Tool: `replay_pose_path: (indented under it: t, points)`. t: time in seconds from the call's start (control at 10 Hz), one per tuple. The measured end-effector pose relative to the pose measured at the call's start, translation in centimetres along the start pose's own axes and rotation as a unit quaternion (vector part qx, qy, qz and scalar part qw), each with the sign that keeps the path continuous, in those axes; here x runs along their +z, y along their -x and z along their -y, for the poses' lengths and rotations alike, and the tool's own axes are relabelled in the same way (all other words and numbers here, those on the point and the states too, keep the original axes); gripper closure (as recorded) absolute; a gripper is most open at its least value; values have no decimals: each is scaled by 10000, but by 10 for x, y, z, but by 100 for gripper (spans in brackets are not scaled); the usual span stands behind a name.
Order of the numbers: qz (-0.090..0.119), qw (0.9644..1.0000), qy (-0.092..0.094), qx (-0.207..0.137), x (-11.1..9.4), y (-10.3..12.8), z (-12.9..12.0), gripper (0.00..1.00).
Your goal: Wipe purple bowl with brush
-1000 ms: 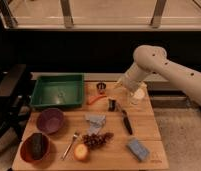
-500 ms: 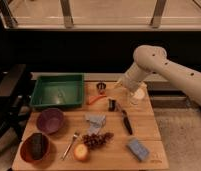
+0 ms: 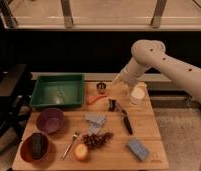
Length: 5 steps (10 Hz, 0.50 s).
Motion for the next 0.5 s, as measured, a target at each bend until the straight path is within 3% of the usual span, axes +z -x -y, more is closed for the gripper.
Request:
replay_pose_path:
  t: [0.2, 0.5]
  points:
    - [47, 9999, -5, -166, 13, 4, 8, 34]
    - [298, 9986, 75, -441, 50, 15, 38, 34]
